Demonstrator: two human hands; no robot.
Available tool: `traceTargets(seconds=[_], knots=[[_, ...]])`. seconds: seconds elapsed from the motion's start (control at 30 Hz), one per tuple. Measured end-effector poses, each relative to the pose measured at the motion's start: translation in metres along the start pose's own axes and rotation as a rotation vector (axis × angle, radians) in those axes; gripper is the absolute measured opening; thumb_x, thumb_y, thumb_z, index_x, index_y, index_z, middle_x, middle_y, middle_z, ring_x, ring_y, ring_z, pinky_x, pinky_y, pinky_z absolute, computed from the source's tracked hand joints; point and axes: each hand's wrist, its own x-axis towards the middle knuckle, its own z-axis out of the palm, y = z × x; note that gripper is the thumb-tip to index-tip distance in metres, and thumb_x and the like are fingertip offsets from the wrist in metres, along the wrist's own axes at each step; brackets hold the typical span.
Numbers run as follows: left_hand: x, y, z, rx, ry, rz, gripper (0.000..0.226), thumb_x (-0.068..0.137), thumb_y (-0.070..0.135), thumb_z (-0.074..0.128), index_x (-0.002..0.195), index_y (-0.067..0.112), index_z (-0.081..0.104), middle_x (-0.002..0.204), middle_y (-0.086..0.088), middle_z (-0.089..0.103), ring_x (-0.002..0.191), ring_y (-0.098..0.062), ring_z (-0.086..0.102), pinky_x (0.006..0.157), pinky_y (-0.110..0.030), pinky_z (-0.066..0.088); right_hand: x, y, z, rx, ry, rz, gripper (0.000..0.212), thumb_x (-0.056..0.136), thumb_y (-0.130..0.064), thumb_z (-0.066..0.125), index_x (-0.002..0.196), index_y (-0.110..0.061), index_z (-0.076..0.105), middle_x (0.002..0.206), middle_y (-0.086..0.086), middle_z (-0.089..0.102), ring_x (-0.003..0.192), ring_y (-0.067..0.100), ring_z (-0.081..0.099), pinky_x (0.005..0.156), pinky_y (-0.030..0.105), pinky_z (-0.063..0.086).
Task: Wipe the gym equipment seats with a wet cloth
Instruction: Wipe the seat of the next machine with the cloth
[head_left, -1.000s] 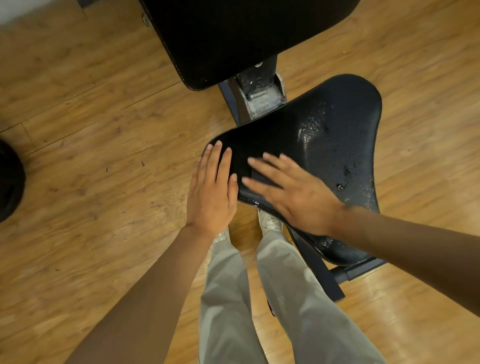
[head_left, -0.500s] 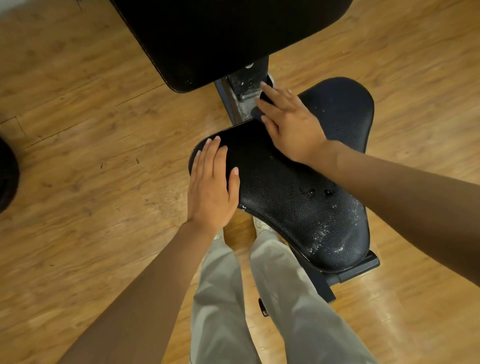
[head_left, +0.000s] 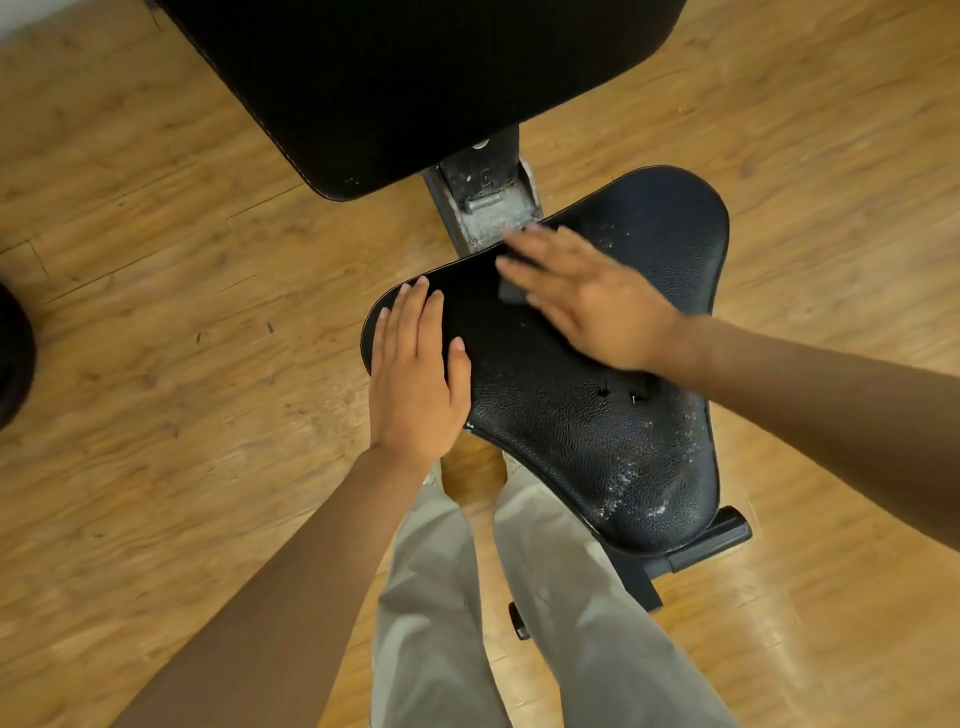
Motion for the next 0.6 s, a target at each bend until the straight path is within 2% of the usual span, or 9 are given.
traceTargets(seconds=[0.07,0.13,0.23,0.3,0.4,0.5,0.57,0.6], knots=[[0.002,0.003,-0.001,-0.009,0.005,-0.027,0.053,0.101,0.028,0.032,0.144,-0.001,0.043,0.155,-0.015,0.037,0.148,-0.025,0.027,0.124,-0.039,0.012,0.016,0.022,-0.007,-0.009,0.047,0.171,0.044,0.103,-0.015,0.042,0.143,0.000,0.049,0.155,0.023,0.037,0.143,0.043,0.035,0.119,0.052,0.023],[0.004,0.006,-0.002,-0.013,0.003,-0.024,0.054,0.101,0.029,0.031,0.144,0.000,0.043,0.155,-0.014,0.037,0.147,-0.025,0.027,0.124,-0.037,0.012,0.027,0.036,-0.014,0.015,0.076,0.337,0.044,0.104,-0.013,0.042,0.146,0.000,0.045,0.158,0.023,0.030,0.147,0.042,0.026,0.122,0.047,0.013],[0.011,0.010,-0.001,0.011,-0.011,0.025,0.053,0.102,0.031,0.032,0.147,0.004,0.041,0.157,-0.012,0.036,0.148,-0.024,0.026,0.124,-0.037,0.011,0.033,0.029,-0.013,0.032,0.124,0.488,0.044,0.104,-0.013,0.040,0.147,-0.003,0.045,0.160,0.020,0.027,0.149,0.040,0.021,0.123,0.044,0.006],[0.017,0.014,0.002,0.020,-0.018,0.020,0.053,0.103,0.031,0.031,0.148,0.005,0.040,0.157,-0.012,0.035,0.148,-0.023,0.026,0.124,-0.036,0.011,0.028,0.011,-0.005,0.035,0.142,0.461,0.047,0.100,-0.014,0.040,0.145,-0.004,0.048,0.158,0.019,0.033,0.147,0.042,0.026,0.122,0.047,0.010],[0.023,0.017,0.007,0.024,-0.027,-0.043,0.057,0.102,0.034,0.025,0.149,0.004,0.039,0.157,-0.012,0.035,0.149,-0.023,0.025,0.124,-0.034,0.008,0.009,-0.018,0.009,0.062,0.126,0.247,0.046,0.100,-0.019,0.039,0.141,-0.005,0.054,0.154,0.018,0.041,0.143,0.041,0.034,0.120,0.050,0.020],[0.022,0.018,0.008,0.040,-0.027,-0.045,0.059,0.102,0.035,0.022,0.149,0.004,0.038,0.157,-0.013,0.036,0.149,-0.024,0.025,0.123,-0.034,0.007,-0.006,-0.025,0.011,0.076,0.041,0.049,0.046,0.103,-0.024,0.037,0.143,-0.007,0.052,0.156,0.016,0.039,0.145,0.036,0.033,0.122,0.046,0.020],[0.022,0.019,0.007,0.058,-0.025,-0.032,0.057,0.103,0.033,0.021,0.150,0.005,0.037,0.158,-0.013,0.035,0.149,-0.024,0.023,0.123,-0.035,0.007,-0.006,-0.008,0.006,0.025,0.031,0.018,0.046,0.102,-0.023,0.038,0.142,-0.005,0.053,0.153,0.018,0.041,0.143,0.038,0.037,0.120,0.048,0.023],[0.022,0.019,0.006,0.064,-0.028,-0.030,0.056,0.103,0.033,0.022,0.151,0.007,0.036,0.159,-0.012,0.033,0.150,-0.024,0.022,0.123,-0.036,0.006,-0.003,0.007,0.003,0.009,0.057,0.070,0.046,0.101,-0.021,0.038,0.141,-0.004,0.054,0.152,0.021,0.043,0.140,0.040,0.040,0.118,0.050,0.025]])
